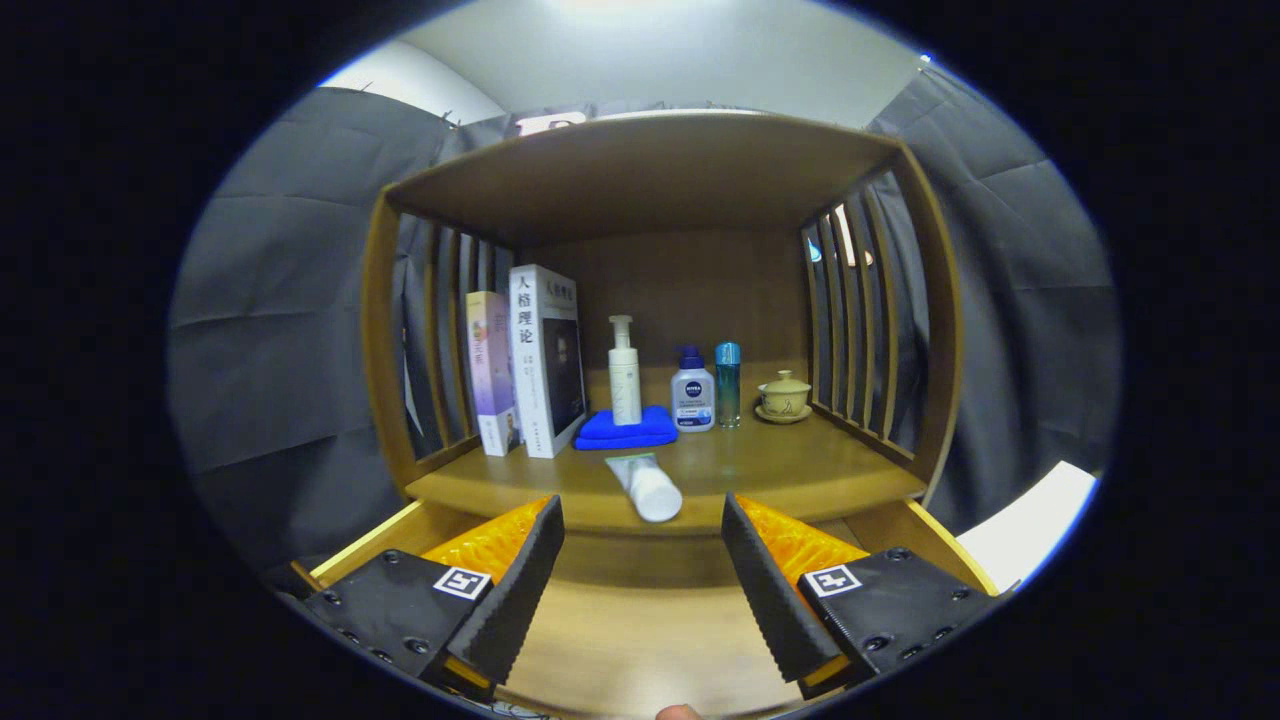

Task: Pull open the drawer, take out the items inside it, and place them on the countertop above the cabinet.

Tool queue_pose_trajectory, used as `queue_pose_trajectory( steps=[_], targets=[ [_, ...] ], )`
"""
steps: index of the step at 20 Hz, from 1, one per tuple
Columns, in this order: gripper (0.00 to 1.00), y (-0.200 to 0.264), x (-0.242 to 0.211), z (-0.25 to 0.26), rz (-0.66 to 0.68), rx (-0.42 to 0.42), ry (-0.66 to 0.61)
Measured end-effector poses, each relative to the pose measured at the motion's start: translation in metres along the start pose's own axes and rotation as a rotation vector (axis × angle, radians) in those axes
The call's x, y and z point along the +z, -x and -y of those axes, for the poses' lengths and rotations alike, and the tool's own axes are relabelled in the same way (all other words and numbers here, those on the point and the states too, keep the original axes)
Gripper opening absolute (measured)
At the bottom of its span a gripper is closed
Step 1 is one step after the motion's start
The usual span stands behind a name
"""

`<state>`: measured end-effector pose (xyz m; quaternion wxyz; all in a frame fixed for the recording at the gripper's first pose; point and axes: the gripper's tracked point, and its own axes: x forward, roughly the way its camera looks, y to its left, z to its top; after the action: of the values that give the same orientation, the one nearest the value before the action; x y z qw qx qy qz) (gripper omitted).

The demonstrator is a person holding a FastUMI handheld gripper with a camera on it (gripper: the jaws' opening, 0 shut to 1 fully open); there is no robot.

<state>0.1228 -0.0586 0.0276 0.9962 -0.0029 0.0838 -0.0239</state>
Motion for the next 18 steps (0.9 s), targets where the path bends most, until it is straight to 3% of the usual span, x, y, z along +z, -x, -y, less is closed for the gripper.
queue_pose_trajectory(
  steps=[7, 13, 18],
  targets=[
    [0.98, 0.075, -0.023, -0.019, 0.085, 0.021, 0.016],
    [0.98, 0.117, -0.060, -0.016, 0.084, 0.009, -0.010],
    [0.98, 0.135, -0.106, -0.024, 0.046, 0.037, 0.058]
  ],
)
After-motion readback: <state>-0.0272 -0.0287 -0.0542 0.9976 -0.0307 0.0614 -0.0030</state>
